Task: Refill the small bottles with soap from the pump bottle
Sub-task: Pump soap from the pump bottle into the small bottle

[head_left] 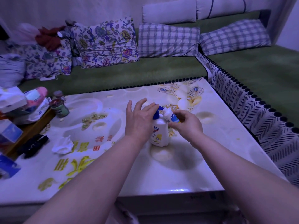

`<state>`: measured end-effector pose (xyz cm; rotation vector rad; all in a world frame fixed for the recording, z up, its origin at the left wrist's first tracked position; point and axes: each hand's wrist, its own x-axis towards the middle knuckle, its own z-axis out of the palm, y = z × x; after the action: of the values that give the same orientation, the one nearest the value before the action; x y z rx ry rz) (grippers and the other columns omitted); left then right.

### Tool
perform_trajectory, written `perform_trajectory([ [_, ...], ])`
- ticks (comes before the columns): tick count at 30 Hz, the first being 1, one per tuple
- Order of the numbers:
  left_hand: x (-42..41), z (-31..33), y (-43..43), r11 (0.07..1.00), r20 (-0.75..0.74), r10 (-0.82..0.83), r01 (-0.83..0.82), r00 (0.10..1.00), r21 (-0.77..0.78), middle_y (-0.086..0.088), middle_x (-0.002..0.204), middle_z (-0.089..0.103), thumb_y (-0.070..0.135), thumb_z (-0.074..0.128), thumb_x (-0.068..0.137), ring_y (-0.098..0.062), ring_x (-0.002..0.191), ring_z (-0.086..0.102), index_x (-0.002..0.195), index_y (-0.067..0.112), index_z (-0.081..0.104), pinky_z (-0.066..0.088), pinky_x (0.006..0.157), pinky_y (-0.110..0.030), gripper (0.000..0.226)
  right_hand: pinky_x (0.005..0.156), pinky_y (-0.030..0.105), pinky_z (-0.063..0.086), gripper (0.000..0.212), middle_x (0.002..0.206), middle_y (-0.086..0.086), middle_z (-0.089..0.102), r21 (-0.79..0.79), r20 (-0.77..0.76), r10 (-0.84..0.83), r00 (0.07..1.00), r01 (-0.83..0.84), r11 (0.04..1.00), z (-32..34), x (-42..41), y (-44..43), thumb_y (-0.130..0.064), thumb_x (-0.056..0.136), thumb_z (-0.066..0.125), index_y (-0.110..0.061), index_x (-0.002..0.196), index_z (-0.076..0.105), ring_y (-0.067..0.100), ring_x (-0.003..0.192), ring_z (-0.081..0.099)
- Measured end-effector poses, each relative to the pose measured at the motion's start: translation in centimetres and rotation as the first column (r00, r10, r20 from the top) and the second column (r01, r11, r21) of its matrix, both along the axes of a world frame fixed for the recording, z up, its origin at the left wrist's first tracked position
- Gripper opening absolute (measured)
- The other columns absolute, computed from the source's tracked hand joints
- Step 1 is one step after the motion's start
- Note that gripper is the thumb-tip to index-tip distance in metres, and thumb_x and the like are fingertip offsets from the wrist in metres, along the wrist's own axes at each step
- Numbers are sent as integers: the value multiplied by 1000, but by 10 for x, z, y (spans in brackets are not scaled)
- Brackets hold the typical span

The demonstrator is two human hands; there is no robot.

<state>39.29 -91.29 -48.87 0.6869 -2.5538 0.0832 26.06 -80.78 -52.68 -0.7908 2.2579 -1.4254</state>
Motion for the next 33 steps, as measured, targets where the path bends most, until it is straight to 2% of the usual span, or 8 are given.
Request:
perform_trajectory([
  [4, -1, -1, 0, 999, -56, 17, -15, 998, 36, 7, 130, 60, -6, 55, 72, -23, 134, 39, 128, 23, 57, 9, 113, -54, 62, 90, 45, 54, 45, 99, -13, 72, -6, 4, 2, 1000, -2, 1000, -1, 0, -1, -29, 66, 80, -32, 109, 68, 14, 94, 68],
  [8, -3, -3, 2, 999, -82, 15, -12, 997, 41, 8, 132, 58, -6, 53, 73, -22, 133, 40, 128, 22, 55, 10, 112, -55, 62, 90, 45, 53, 44, 99, -14, 72, -26, 19, -7, 1000, 7, 1000, -1, 2, 0, -28, 66, 81, -31, 108, 68, 13, 95, 67],
  [14, 0, 0, 3, 997, -42, 22, -19, 999, 71, 11, 137, 53, -6, 52, 75, -20, 135, 36, 132, 25, 51, 6, 113, -52, 65, 95, 43, 51, 46, 108, -8, 71, -38, 27, 1, 1000, 0, 999, 2, 4, 0, -25, 71, 82, -30, 114, 67, 14, 102, 66],
  [25, -3, -9, 7, 992, -117, 50, -36, 992, 122, 11, 136, 54, -9, 50, 72, -21, 133, 40, 132, 24, 52, 12, 113, -53, 69, 93, 43, 53, 45, 106, -7, 72, -59, 29, 15, 999, -13, 998, 2, 3, 0, -22, 70, 82, -29, 113, 68, 13, 99, 67],
  [33, -3, -8, 8, 993, -102, 56, -45, 993, 106, 12, 137, 53, -10, 52, 72, -21, 133, 39, 132, 25, 52, 12, 114, -51, 69, 96, 40, 51, 48, 105, -8, 70, -52, 21, 17, 1000, -16, 998, 6, 6, 4, -20, 73, 83, -24, 118, 67, 13, 103, 65],
])
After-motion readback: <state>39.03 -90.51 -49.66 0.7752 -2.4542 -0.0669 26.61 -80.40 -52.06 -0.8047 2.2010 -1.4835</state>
